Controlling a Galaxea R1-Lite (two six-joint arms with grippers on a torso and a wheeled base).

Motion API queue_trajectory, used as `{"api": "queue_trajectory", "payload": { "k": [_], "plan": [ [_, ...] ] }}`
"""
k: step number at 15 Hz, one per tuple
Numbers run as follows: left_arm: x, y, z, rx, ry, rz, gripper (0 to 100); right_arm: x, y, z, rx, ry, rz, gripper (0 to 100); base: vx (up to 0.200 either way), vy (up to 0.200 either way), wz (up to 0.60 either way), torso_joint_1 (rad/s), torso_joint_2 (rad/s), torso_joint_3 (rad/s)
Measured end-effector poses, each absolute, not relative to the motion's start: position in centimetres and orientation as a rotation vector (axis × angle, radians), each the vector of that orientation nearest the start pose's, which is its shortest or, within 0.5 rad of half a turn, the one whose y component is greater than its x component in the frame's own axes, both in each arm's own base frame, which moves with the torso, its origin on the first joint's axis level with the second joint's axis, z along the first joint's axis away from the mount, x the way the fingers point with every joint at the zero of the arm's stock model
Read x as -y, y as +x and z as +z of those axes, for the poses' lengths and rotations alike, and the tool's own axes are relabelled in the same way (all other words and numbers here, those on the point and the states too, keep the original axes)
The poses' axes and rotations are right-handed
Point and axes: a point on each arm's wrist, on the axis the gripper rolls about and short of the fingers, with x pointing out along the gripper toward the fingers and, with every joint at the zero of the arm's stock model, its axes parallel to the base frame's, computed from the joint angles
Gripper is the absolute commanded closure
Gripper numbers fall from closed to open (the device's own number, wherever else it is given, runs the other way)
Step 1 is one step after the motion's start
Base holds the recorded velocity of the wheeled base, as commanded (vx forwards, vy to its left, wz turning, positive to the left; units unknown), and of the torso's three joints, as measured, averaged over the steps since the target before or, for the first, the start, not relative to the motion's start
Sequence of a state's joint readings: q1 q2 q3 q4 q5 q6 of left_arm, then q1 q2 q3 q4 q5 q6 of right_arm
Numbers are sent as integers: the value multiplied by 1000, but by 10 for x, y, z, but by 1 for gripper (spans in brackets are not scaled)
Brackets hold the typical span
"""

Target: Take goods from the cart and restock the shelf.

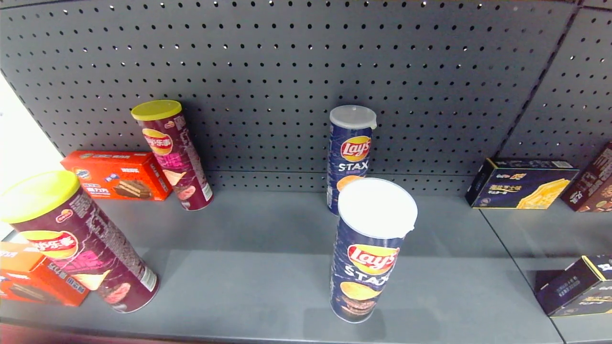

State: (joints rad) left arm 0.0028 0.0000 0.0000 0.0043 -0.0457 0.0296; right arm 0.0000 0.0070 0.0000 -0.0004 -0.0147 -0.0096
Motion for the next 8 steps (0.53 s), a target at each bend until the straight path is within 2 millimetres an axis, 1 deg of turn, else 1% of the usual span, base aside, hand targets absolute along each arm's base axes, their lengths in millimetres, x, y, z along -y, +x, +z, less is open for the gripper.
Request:
{"api": "queue_trajectory", "payload": {
  "k": [2, 4, 8],
  "plan": [
    [1, -23, 75, -4, 22, -39, 0, 0, -23, 76, -2, -8, -14, 0, 0, 0, 0, 0, 0, 0],
    [1, -23, 75, -4, 22, -39, 0, 0, -23, 76, 0, -8, -13, 0, 0, 0, -600, 10, 5, 0],
    [1, -23, 75, -3, 21, -39, 0, 0, -23, 76, 0, -7, -13, 0, 0, 0, 0, 0, 0, 0]
  ]
}}
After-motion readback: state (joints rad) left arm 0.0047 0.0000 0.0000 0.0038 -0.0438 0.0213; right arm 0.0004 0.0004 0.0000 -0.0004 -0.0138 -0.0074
